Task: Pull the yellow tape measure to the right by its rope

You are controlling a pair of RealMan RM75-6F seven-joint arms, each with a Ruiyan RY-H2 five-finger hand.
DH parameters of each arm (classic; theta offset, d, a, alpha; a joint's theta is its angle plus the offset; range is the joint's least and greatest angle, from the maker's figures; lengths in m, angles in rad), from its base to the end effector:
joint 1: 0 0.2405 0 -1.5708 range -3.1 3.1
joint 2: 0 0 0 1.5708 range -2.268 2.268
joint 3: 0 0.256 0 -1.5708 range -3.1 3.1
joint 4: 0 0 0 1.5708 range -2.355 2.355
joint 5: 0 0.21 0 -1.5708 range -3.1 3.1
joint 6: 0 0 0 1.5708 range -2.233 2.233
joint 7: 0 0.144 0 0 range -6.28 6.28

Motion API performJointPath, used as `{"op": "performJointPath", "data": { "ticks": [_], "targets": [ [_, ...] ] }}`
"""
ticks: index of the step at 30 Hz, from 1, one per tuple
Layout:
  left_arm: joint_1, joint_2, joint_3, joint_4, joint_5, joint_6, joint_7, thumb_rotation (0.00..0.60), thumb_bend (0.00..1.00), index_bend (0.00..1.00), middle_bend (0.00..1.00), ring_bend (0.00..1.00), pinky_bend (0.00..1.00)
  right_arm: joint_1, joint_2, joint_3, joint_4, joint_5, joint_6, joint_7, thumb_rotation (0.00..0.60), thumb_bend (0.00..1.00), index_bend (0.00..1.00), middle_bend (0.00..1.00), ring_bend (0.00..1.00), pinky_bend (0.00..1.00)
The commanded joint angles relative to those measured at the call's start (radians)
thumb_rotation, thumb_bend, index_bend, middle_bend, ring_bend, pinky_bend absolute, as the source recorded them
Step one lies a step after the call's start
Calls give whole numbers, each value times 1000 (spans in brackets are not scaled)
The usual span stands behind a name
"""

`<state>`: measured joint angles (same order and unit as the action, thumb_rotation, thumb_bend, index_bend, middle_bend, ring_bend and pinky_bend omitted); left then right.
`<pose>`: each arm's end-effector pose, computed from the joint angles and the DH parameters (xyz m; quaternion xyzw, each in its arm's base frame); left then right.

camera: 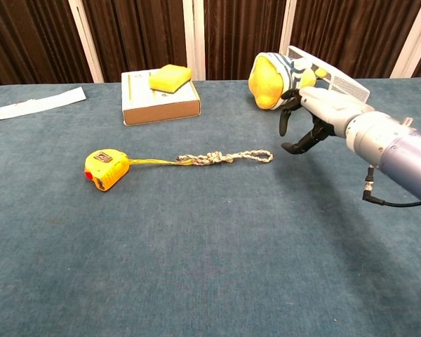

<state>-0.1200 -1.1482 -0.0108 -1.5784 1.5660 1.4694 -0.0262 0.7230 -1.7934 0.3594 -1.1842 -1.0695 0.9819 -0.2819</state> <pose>-0.3042 0.1834 0.1417 -0.6264 -0.3847 -0.3993 0.5478 -0.1515 -0.3806 -0.0413 0.6414 -0.4400 0.4196 0.4680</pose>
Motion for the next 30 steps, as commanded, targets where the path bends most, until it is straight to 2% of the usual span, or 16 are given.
{"op": "performJointPath", "data": {
  "ticks": [1,9,30],
  "targets": [
    [-2,0,-1,-1,-2,-3,-1,600,0,0,0,0,0,15,-34,-1,53,17,-16,15,600,366,531,103,0,0],
    [-4,-1,-1,-3,-6,-9,-1,600,0,0,0,0,0,21,-75,-10,140,30,-37,57,600,377,535,103,0,0],
    [-7,0,-2,-6,-18,-18,-8,600,0,0,0,0,0,62,-160,3,243,13,-48,139,600,380,535,103,0,0]
  ]
}}
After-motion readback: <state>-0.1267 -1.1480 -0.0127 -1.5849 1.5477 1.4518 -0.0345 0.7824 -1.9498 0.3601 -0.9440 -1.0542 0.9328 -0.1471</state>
